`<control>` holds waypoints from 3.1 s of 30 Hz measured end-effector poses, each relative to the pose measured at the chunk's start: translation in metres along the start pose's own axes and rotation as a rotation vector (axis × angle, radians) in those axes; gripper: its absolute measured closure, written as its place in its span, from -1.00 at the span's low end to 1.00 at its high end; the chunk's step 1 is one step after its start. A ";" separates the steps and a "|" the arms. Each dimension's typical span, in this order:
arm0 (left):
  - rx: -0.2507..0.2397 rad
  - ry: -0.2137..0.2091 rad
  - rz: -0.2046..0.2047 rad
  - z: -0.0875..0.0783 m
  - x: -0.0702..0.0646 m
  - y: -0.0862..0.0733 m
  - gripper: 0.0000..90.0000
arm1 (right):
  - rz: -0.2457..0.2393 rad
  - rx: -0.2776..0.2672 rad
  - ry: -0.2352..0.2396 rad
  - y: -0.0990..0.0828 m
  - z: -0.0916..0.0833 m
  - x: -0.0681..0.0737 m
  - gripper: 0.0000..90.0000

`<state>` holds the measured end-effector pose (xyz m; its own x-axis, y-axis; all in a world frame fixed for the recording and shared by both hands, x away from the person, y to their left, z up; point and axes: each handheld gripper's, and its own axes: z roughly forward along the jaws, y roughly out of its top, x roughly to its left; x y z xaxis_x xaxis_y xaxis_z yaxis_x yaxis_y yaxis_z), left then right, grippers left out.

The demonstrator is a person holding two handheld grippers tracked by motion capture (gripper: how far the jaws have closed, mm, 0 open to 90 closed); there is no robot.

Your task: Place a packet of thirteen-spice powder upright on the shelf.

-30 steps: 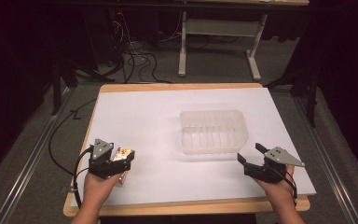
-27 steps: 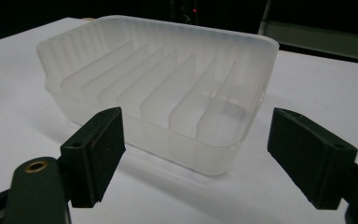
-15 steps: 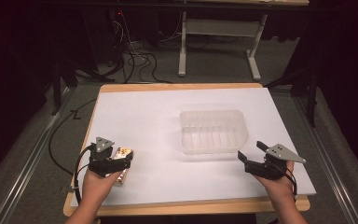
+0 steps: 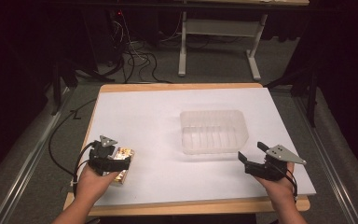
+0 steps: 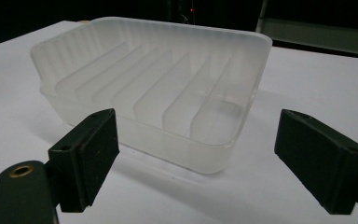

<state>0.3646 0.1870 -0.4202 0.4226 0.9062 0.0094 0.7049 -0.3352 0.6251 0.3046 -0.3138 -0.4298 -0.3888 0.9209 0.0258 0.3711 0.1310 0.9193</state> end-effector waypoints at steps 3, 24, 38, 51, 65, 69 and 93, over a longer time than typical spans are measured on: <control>0.043 -0.019 -0.004 0.003 0.003 0.002 -0.68 | 0.008 0.008 0.004 -0.002 0.001 -0.002 -0.69; 0.334 -0.022 0.051 0.017 0.001 0.014 -0.83 | 0.017 0.018 -0.001 -0.003 0.001 -0.004 -0.69; 0.475 -0.042 0.035 0.032 -0.001 0.013 -0.74 | 0.024 0.038 -0.007 -0.004 0.002 -0.004 -0.67; 0.523 -0.049 0.023 0.036 -0.002 0.010 -0.41 | 0.029 0.052 -0.022 -0.005 0.003 -0.005 -0.65; 0.510 -0.027 0.032 0.038 -0.004 0.005 -0.35 | 0.033 0.050 -0.027 -0.005 0.002 -0.006 -0.64; 0.487 -0.020 0.044 0.036 -0.005 0.004 -0.32 | 0.038 0.048 -0.028 -0.005 0.001 -0.006 -0.64; 0.186 -0.096 0.102 0.009 -0.018 0.002 -0.28 | 0.033 0.047 -0.028 -0.006 0.002 -0.006 -0.63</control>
<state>0.3639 0.1680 -0.4265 0.5432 0.8395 -0.0140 0.7447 -0.4739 0.4700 0.3058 -0.3191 -0.4361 -0.3521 0.9349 0.0445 0.4229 0.1165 0.8987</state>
